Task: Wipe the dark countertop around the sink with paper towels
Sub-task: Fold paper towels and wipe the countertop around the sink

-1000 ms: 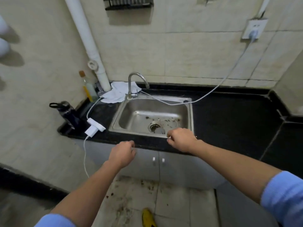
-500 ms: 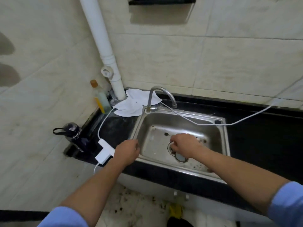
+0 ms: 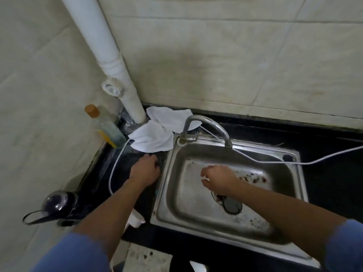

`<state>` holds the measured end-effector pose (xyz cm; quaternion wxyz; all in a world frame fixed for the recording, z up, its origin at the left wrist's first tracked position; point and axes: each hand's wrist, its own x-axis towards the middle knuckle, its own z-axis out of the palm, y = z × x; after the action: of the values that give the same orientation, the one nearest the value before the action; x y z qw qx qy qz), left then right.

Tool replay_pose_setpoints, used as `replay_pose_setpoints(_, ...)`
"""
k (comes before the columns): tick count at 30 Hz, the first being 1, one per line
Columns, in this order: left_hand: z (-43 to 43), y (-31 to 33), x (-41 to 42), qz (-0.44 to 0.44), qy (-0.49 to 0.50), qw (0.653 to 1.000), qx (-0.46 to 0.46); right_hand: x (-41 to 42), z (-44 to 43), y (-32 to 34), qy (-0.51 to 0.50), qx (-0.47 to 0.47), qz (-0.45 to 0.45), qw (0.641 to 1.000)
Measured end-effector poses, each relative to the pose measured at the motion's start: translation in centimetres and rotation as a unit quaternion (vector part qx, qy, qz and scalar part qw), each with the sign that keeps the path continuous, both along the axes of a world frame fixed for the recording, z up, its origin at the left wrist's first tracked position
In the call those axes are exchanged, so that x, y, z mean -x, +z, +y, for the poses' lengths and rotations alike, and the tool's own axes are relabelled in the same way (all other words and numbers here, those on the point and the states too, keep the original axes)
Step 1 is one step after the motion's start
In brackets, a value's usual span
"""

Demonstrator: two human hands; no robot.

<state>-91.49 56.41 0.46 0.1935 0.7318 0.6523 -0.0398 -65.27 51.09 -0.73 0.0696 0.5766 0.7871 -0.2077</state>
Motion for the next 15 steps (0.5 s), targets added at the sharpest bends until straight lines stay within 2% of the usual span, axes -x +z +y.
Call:
replay_pose_setpoints(5,7.5,-4.1,0.5,-0.046,-0.032,0.998,-0.028,0.6,0.2,-2.4,-0.095,0.036,-0.011,0.995)
replay_pose_setpoints(12,12.3,-8.5,0.1,0.026,-0.091,0.995,-0.016,1.5,0.0,-4.6,-0.172,0.077,-0.018,0.982)
replay_pose_setpoints(15,12.5,-9.6,0.5,-0.019,-0.08,0.996,-0.042,1.8,-0.2,-4.8,-0.194,0.077,-0.015,0.978)
